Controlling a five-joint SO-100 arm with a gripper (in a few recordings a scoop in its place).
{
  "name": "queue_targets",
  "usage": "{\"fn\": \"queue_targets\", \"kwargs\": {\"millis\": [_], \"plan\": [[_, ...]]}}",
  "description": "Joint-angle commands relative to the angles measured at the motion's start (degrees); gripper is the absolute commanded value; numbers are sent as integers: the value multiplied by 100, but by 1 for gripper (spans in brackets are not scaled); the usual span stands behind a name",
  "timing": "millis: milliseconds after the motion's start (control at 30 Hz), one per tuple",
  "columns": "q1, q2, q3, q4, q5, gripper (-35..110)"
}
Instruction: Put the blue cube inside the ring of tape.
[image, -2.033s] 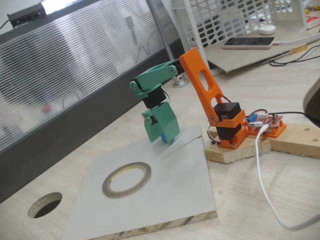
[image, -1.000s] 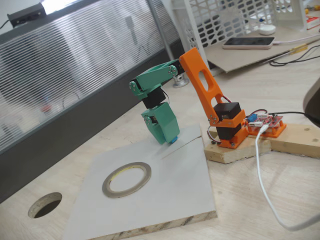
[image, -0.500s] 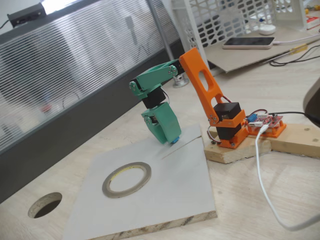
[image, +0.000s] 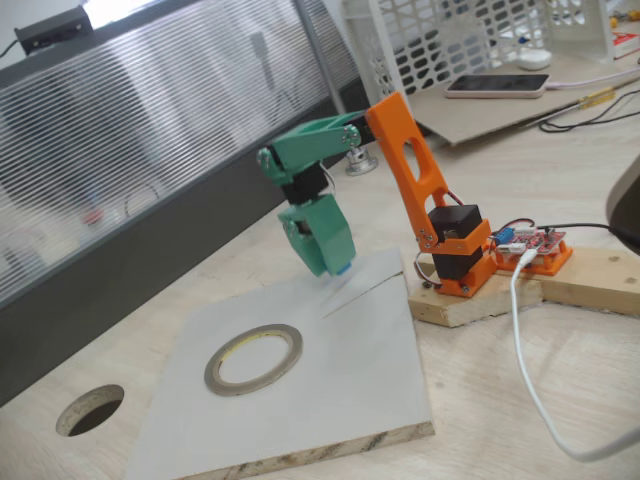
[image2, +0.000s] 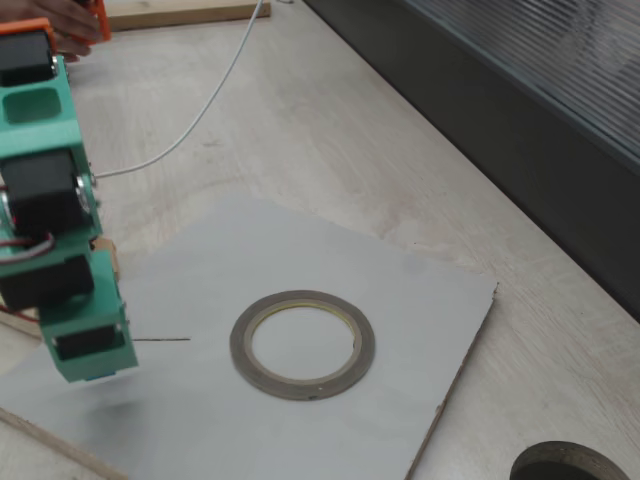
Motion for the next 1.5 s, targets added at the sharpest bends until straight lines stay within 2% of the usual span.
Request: {"fn": "queue_targets", "kwargs": {"millis": [0,600,1200,1333,1467], "plan": [[35,686,18,0,35,9],[-26,809,26,26,26,9],[-3349,1187,26,35,70,9],[-3850,1415,26,62,70,9],[-3920,1345,26,62,70,9]]}}
